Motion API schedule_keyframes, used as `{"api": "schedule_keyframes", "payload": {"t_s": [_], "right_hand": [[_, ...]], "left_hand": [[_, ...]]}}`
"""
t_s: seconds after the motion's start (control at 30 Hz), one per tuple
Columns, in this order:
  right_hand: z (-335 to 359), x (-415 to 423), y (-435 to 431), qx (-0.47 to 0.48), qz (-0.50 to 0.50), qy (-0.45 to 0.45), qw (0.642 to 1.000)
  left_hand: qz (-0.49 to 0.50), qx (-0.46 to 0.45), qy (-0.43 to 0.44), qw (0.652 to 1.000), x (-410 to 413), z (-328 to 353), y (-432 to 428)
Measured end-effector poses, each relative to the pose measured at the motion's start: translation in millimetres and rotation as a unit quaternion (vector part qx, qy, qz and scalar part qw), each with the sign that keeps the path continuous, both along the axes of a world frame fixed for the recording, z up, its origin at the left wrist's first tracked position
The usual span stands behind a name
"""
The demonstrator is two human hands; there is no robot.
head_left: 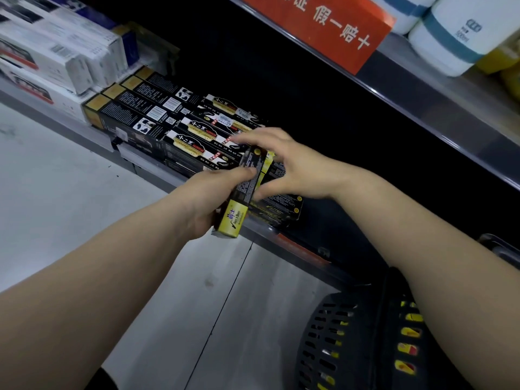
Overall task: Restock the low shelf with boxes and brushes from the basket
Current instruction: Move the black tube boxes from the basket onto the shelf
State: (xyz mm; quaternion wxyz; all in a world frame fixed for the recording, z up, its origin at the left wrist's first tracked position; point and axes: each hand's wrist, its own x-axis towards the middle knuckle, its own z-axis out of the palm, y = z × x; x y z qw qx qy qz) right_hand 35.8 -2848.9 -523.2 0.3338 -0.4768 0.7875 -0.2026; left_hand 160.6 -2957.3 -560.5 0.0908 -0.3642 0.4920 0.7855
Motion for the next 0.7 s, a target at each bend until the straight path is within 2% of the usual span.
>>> {"api": "schedule_keyframes", "payload": {"t_s": [0.07,0.13,0.2,0.27,0.33,0.37,0.43,0.5,0.7], "right_hand": [[1.1,0.5,-1.2,0.006,0.014,0.026,1.0],[3.3,-12.1,7.3,0.011,-0.023,0.034,0.999],[1.8,-33.3,22.7,0.0,-0.102,0.048,0.994],[-6.6,-56.7,38.2,-0.005,-0.227,0.09,0.97],[-21.3,-74.3,48.1,0.027,-0.339,0.129,0.931],[-28.8,-79.2,50.0,0.055,-0.364,0.148,0.918],[-42.5,-80.6,50.1,0.102,-0.35,0.182,0.913],[-55.5,-75.9,47.5,0.13,-0.299,0.197,0.924],[-76.4,-62.5,33.3,0.171,-0.242,0.147,0.944]], "left_hand": [[-0.022,-0.019,-0.003,1.0,-0.4,-1.4,0.3],[-0.008,-0.062,-0.015,0.998,-2.6,-2.6,-1.9],[0.059,-0.074,-0.014,0.995,-5.1,-2.5,-7.1],[0.103,-0.056,-0.021,0.993,-5.4,-0.5,-10.7],[0.076,-0.059,-0.034,0.995,-3.2,-1.7,-7.9],[0.05,-0.062,-0.04,0.996,-2.1,-3.1,-4.2],[-0.001,-0.059,-0.048,0.997,-1.2,-5.1,5.5],[-0.036,-0.063,-0.057,0.996,-2.0,-6.2,13.3],[-0.097,-0.124,-0.061,0.986,-4.3,-11.5,21.0]]}}
